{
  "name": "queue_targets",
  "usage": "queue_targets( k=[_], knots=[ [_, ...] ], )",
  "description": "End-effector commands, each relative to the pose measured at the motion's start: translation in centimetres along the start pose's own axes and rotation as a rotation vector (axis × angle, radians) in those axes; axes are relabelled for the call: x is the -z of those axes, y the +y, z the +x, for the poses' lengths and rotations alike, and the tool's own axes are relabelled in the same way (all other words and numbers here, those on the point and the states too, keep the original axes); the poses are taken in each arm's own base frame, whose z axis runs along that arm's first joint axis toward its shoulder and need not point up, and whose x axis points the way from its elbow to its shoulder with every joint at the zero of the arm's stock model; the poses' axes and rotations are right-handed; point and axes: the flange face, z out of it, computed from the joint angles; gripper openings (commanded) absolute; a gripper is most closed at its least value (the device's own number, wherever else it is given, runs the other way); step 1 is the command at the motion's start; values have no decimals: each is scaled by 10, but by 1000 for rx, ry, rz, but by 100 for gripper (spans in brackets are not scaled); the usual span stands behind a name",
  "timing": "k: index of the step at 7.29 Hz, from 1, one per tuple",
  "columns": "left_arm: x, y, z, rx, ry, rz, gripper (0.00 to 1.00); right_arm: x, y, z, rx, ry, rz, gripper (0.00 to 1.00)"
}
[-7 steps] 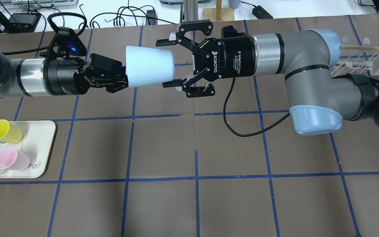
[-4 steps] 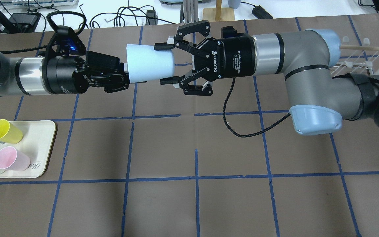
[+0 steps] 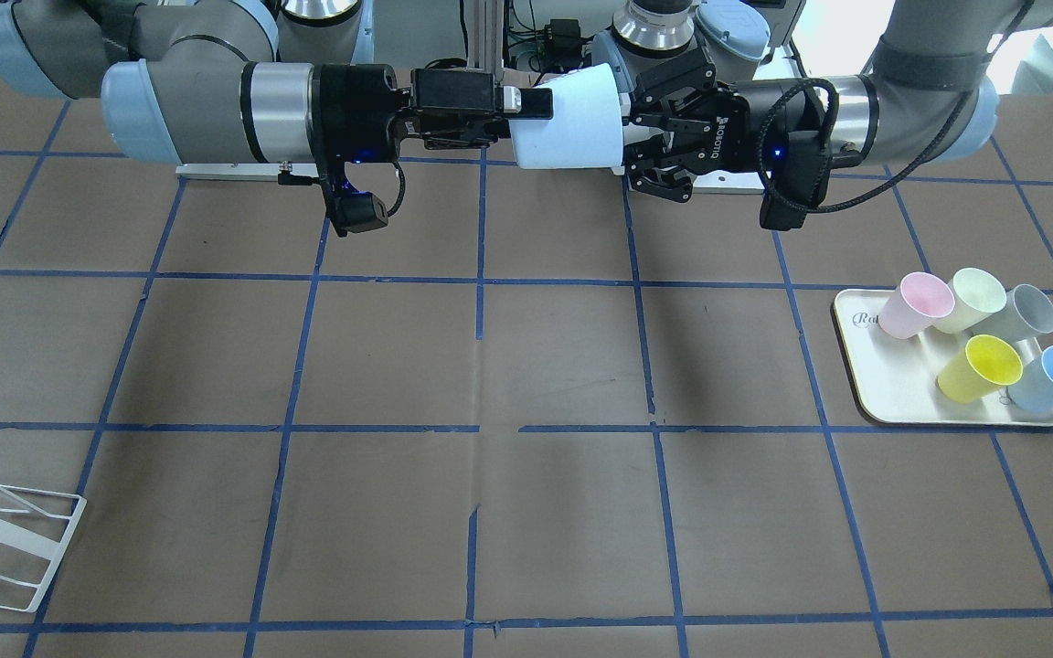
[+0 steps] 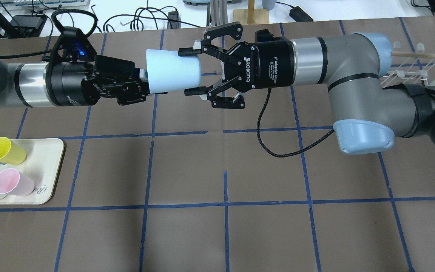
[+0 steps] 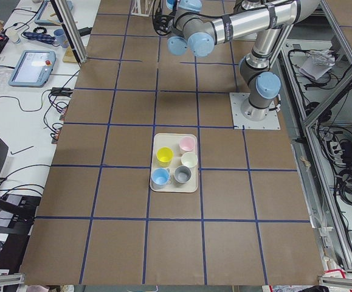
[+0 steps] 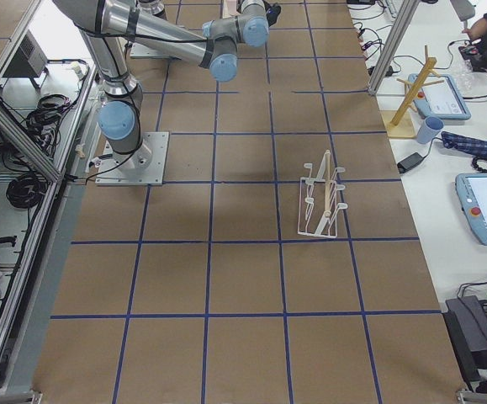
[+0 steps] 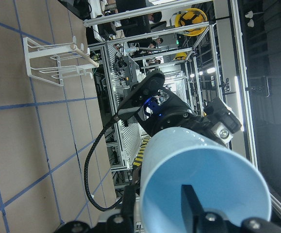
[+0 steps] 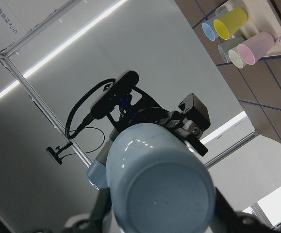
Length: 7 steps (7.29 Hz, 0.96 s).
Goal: Transfer IKEA cup to right arm and place on rack
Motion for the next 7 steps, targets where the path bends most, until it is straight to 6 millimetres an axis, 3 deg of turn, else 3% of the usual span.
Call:
queue_targets(
  k=[1,3,4,7],
  knots=[
    [8,0,13,10,-12,3,46,4,-1,-2,-16,-11,2,45],
    [32,-5,39,63,-6,33,46,12,-1,-5,-19,-22,12,44],
    [44,-3,39,59,-22,4,47,27,-3,-11,-25,-44,33,44],
    [60,-2,38,57,-31,13,47,38,2,-16,-13,-51,59,42]
  ],
)
